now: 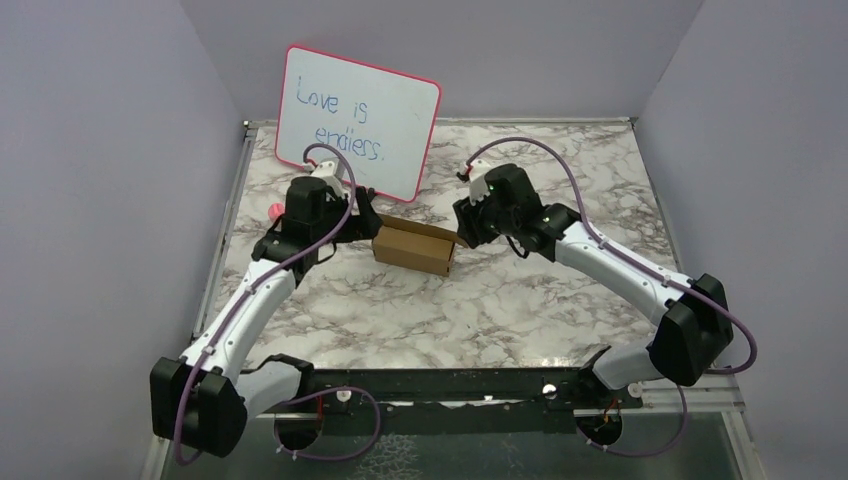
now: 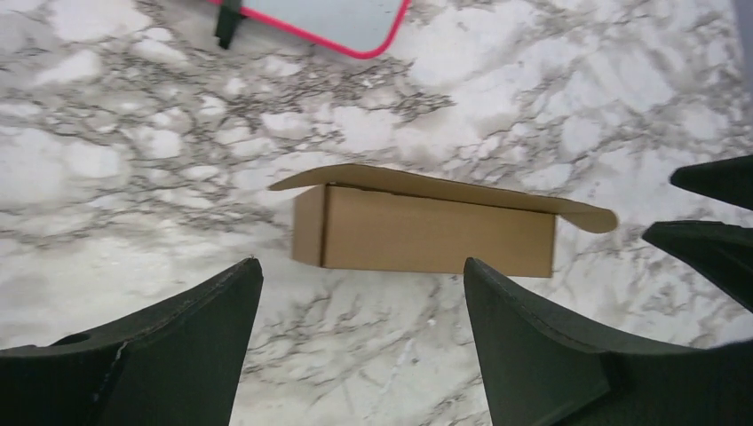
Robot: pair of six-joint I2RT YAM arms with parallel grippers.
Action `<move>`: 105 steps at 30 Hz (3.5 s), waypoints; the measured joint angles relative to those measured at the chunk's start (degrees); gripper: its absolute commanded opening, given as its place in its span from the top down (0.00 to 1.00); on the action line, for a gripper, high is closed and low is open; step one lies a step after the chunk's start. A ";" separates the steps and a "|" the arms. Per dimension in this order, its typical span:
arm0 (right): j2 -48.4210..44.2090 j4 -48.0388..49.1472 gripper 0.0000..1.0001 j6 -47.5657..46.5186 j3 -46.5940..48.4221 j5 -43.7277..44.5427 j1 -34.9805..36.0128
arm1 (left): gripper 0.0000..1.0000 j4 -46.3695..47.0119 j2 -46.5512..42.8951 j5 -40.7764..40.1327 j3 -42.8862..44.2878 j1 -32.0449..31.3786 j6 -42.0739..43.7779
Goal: Fold the paper box
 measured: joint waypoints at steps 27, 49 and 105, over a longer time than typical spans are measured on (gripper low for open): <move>1.36 9.14 0.64 3.80 -8.07 -3.85 0.00 | 0.19 -11.91 16.39 14.88 15.28 8.92 41.24; 2.69 9.53 0.88 0.72 -8.09 -3.91 0.00 | 0.32 -26.25 25.99 27.65 26.32 10.58 74.20; 2.69 8.85 0.90 -3.85 -7.82 -4.90 0.37 | 0.88 -33.46 46.56 45.42 41.20 13.55 95.36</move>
